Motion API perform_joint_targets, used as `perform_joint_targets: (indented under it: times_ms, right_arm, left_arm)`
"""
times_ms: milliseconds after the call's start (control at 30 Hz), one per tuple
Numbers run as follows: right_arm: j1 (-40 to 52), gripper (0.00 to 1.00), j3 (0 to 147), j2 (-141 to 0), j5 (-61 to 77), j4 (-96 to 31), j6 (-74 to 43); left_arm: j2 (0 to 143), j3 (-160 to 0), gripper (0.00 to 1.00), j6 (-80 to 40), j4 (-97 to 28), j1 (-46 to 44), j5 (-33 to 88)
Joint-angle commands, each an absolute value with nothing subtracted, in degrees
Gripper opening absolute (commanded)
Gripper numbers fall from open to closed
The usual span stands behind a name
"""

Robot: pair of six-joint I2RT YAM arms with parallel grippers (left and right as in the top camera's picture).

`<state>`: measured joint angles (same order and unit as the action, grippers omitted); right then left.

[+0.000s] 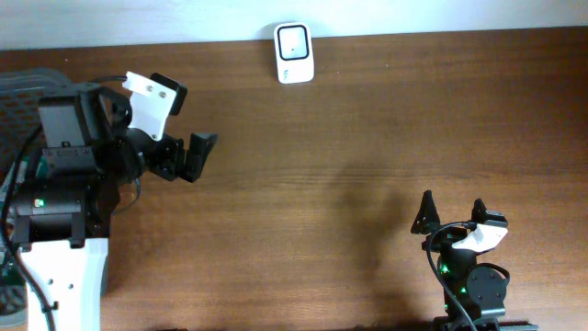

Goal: Scan the item barcode
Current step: 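Reach the left gripper into the basket and grasp the green-capped bottle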

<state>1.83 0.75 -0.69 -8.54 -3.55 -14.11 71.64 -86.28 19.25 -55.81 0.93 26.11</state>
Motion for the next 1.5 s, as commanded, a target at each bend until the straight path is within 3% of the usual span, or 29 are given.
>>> perform_joint_targets:
  times_ms: [0, 233, 533, 833, 1467]
  right_arm:
    - [1.9, 0.98, 0.3, -0.3, -8.4, -3.8, -13.9]
    - [1.9, 0.98, 0.3, -0.3, -8.4, -3.8, -13.9]
    - [1.9, 0.98, 0.3, -0.3, -8.4, -3.8, -13.9]
    - [1.9, 0.98, 0.3, -0.3, -8.4, -3.8, -13.9]
    - [1.9, 0.98, 0.3, -0.3, -8.4, -3.8, -13.9]
  left_arm:
    - [71.3, -87.9, 0.97, 16.4, -54.0, 1.1, 28.4]
    - [71.3, -98.3, 0.98, -14.0, -59.2, 11.6, -2.8]
    - [75.4, -100.2, 1.00, -29.6, -75.2, 33.9, -8.4]
    - [87.2, -98.2, 0.99, -29.9, -80.5, 45.1, -5.8]
    - [93.0, -72.8, 0.99, -22.6, -62.1, 45.5, -1.8]
